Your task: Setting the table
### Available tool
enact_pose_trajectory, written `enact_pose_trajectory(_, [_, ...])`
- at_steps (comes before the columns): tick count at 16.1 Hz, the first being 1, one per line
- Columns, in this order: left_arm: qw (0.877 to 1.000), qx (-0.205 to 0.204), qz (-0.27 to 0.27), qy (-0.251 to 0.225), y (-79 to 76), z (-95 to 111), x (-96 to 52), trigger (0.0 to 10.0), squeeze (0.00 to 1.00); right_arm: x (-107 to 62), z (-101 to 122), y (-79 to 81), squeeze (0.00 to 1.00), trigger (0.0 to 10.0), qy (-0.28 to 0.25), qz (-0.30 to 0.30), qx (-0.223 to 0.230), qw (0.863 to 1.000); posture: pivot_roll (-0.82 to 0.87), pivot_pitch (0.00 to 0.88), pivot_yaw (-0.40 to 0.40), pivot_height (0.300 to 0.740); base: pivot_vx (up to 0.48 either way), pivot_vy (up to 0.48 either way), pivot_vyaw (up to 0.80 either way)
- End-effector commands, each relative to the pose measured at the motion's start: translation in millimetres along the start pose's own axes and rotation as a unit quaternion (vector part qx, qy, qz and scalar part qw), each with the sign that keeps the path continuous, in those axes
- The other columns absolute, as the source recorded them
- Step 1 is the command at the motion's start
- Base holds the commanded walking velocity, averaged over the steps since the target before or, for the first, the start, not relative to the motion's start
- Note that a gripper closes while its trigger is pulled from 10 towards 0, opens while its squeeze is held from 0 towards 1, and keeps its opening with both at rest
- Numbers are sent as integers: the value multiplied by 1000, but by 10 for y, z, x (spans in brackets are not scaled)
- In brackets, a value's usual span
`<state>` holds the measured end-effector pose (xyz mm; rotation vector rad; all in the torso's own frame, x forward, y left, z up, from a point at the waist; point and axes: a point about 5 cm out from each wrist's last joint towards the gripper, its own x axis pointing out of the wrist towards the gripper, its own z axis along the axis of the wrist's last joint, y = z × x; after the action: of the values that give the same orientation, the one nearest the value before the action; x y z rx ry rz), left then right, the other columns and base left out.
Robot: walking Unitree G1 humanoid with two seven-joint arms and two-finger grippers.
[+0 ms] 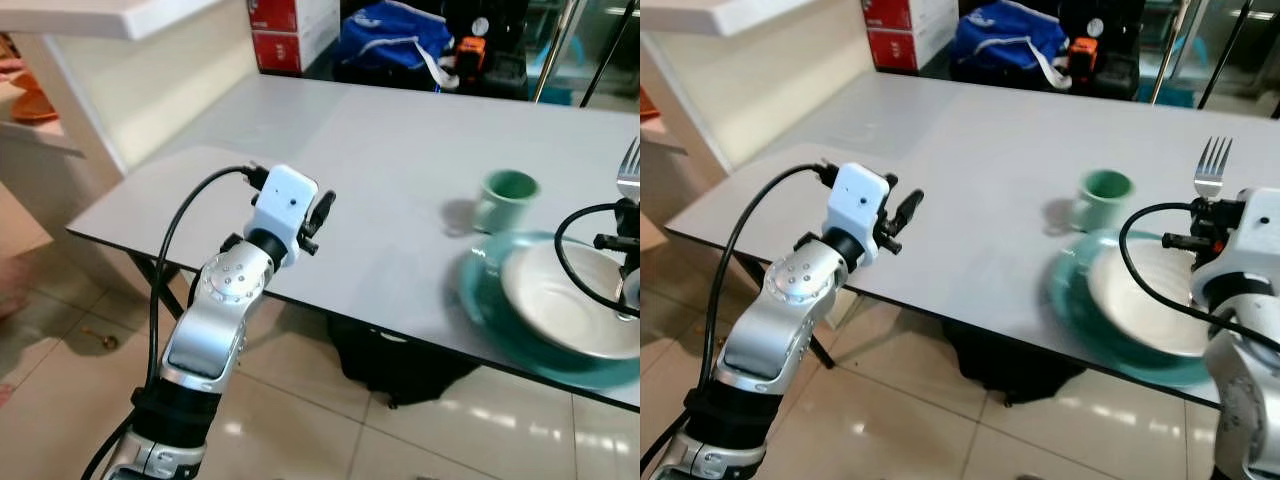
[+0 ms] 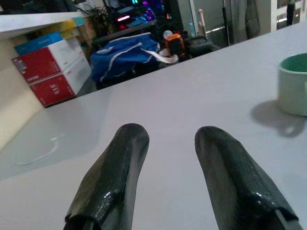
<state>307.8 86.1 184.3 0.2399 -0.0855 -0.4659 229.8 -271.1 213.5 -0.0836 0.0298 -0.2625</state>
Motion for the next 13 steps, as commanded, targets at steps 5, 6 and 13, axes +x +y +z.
enact_pose_trajectory(5, [998, 8, -62, -4, -84, 20, -26, 10000, 0, -54, 10, -16, 0, 10000, 51, 66, -4, 997, -97, 27, 108, 740, 0, -158, 0])
enact_pose_trajectory(6, [995, 18, -101, -10, -126, 27, -71, 10000, 0, -73, 56, 33, 0, 10000, 44, 99, -12, 994, -95, 26, 107, 740, 0, 0, 0])
enact_pose_trajectory(13, [964, 9, -264, 10, 110, -1, -509, 10000, 0, -229, 44, 421, 0, 10000, 86, 318, -108, 938, -77, 34, 101, 740, 0, 0, 0])
